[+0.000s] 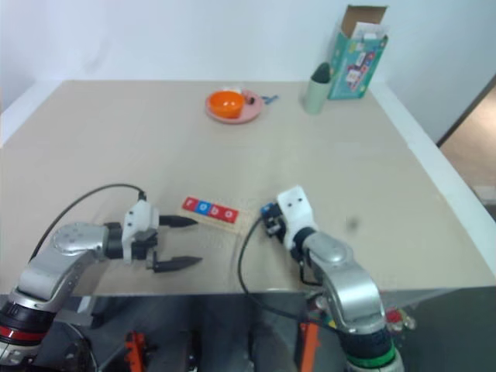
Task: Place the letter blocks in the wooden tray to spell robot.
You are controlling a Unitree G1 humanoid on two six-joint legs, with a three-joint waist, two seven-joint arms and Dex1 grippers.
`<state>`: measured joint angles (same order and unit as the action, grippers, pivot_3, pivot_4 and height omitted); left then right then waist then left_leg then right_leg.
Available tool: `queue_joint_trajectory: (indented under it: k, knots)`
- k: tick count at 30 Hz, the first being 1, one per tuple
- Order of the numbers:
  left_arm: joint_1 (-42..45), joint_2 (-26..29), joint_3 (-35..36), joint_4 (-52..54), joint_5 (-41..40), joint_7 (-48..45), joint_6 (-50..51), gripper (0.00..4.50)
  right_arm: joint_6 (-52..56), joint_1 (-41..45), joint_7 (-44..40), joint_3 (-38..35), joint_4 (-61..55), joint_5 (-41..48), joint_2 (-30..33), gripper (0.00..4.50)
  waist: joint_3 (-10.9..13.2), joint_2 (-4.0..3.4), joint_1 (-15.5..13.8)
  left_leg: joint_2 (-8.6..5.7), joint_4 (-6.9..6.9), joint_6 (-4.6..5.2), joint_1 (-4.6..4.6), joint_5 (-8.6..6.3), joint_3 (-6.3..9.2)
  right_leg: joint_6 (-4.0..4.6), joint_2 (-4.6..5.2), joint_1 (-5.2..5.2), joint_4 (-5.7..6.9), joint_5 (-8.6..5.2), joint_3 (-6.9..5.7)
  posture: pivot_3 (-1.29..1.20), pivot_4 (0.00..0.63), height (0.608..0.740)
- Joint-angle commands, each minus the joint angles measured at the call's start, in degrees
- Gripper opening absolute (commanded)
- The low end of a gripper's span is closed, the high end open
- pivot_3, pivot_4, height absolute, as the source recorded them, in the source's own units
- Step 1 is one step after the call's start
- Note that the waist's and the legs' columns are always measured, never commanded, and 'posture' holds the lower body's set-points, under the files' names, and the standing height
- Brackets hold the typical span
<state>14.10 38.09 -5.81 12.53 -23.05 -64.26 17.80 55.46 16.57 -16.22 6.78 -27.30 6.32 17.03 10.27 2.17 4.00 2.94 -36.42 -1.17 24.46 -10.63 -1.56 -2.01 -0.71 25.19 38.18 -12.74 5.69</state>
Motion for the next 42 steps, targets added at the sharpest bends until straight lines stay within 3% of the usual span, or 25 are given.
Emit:
queue_joint_trajectory:
  k: [1,5,7,13,14,18,22,27,31,42]
  knots:
    - [-0.1,0.3,0.8,1.7,-0.3,0.1,-0.9,4.50,0.8,1.9,1.4,0.3,0.4,-0.9,-0.4,1.20,0.0,0.00,0.0,0.00,0.01,0.00,0.03,0.00,0.00,-0.03,0.00,0.01,0.00,-0.02,0.00,0.00,0.150,0.740]
    - [-0.7,0.1,0.8,2.1,-0.2,0.6,-0.9,4.50,4.0,2.5,3.6,0.2,0.8,-1.6,-1.4,1.20,0.0,0.00,0.1,0.00,0.03,-0.02,0.08,-0.02,0.01,-0.08,0.00,0.05,-0.01,-0.05,0.00,0.00,0.150,0.740]
    - [-1.1,0.1,0.8,2.4,-0.1,0.9,-0.8,4.50,5.1,2.5,3.9,0.3,0.2,-1.2,-2.0,2.25,0.0,0.00,0.1,0.00,0.04,-0.02,0.08,-0.02,0.02,-0.07,0.00,0.06,0.00,-0.05,0.00,0.00,0.150,0.740]
    - [-1.4,0.0,0.4,2.6,0.2,1.2,-1.1,4.50,4.3,4.7,0.5,-2.6,-1.6,1.1,1.1,4.38,0.0,0.00,0.2,0.00,0.00,-0.01,0.06,-0.02,0.01,-0.04,0.00,0.04,0.00,-0.02,0.01,0.00,0.150,0.740]
    - [-1.3,-0.1,0.3,2.5,0.3,1.2,-1.2,4.50,3.9,6.2,-1.8,-4.2,-1.6,2.8,2.4,4.48,0.0,-0.01,0.2,0.00,0.00,0.00,0.06,-0.02,0.00,-0.04,0.01,0.04,0.00,-0.02,0.02,0.00,0.150,0.740]
    - [-0.6,-0.7,-0.2,1.4,0.6,1.1,-2.0,4.50,-3.3,13.9,-18.6,-6.6,6.3,9.7,12.6,4.48,0.0,-0.02,0.2,-0.03,-0.08,0.00,0.06,-0.01,-0.05,-0.09,0.02,0.02,-0.02,0.01,0.09,0.00,0.150,0.740]
    - [0.3,-1.7,-1.0,0.6,1.0,1.1,-2.7,4.50,-23.4,19.8,-39.6,-0.8,25.0,9.0,20.5,4.48,0.0,0.01,0.3,-0.03,-0.03,0.01,-0.06,-0.01,-0.01,-0.09,0.01,-0.14,-0.07,0.01,-0.01,0.00,0.150,0.740]
    - [0.3,-2.0,-1.1,1.2,1.1,1.3,-2.6,4.50,-51.0,25.2,-60.9,5.5,46.9,5.7,20.8,4.48,0.0,-0.02,0.4,-0.01,0.05,0.11,-0.13,-0.07,-0.01,-0.22,-0.03,-0.15,-0.06,0.06,0.00,0.00,0.150,0.740]
    - [-0.8,-1.4,-0.1,2.6,0.7,2.0,-2.0,4.50,-65.0,30.9,-66.9,6.5,63.0,3.2,18.4,4.48,0.0,-0.05,0.6,-0.02,0.06,0.17,-0.12,-0.11,-0.04,-0.36,-0.03,-0.12,-0.05,0.14,0.03,0.00,0.150,0.740]
    - [-3.5,-0.3,2.3,6.4,-1.1,4.0,-0.2,4.50,-78.8,39.3,-69.1,5.5,84.4,-1.1,12.9,4.48,0.0,-0.06,0.5,-0.01,0.01,0.17,-0.15,-0.10,-0.04,-0.29,0.00,-0.17,-0.02,0.14,0.06,0.00,0.150,0.740]
